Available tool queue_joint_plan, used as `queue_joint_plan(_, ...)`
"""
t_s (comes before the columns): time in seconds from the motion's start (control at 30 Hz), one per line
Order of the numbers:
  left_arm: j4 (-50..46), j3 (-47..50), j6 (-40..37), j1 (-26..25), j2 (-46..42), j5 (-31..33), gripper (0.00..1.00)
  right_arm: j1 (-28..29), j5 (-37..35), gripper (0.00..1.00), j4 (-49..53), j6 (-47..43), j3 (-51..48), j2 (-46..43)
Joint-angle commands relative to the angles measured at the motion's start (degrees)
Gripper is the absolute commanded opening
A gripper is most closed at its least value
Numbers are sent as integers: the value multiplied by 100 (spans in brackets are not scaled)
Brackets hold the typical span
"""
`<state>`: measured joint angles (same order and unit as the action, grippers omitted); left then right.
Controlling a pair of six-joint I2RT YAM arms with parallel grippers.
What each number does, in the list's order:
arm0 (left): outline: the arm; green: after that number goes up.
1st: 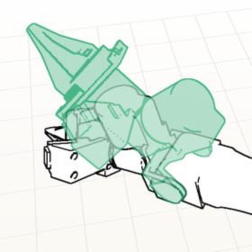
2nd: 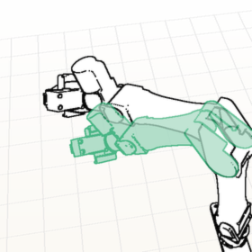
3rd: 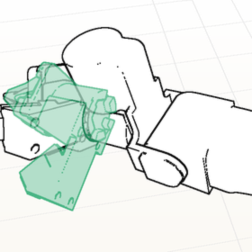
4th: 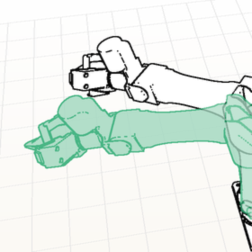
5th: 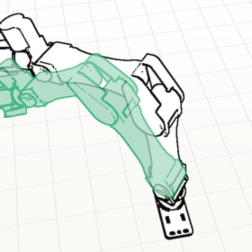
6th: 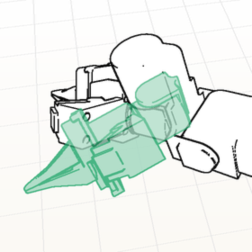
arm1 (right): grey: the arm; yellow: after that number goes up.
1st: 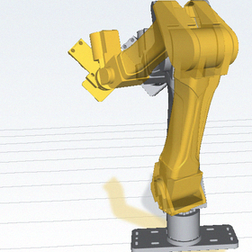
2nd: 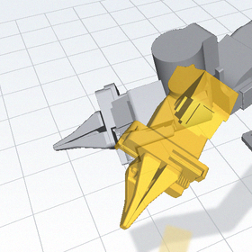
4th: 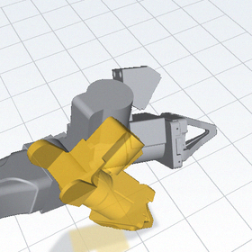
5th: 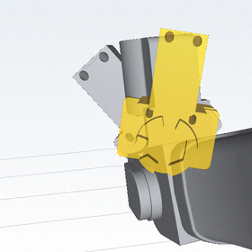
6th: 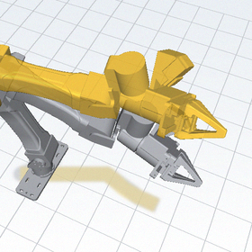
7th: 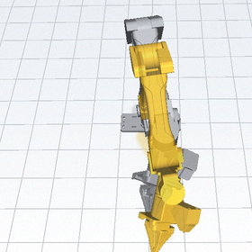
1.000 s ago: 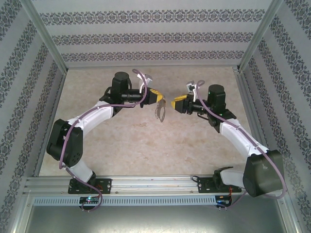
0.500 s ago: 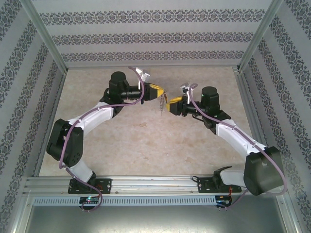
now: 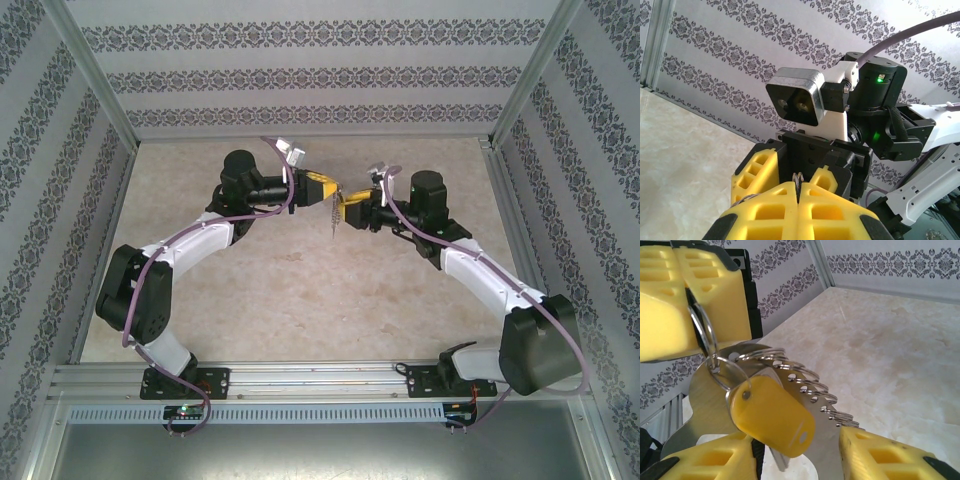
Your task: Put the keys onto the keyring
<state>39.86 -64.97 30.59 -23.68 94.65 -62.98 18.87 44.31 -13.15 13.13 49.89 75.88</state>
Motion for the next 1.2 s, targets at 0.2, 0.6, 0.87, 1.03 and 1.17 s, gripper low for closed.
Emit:
queue_joint_plan(0.2,558,46,225,-54,1,-166,0,161,-9,26,12,-226,250,78)
queue_joint_plan(0.6,785,107,250,-56,-16,-27,0,281,-50,0,280,-430,84,-207)
queue_joint_plan(0.87,1041,163,325,-58,-7,45,0,402,44,0,376,-499,76,-117)
queue_joint_plan(1.03,1091,202,290,-53,-4,101,0,506,167,0,517,-599,175,-25)
queue_joint_plan(1.17,1100,195,293,-57,30,101,0,568,209,0,690,-696,271,48)
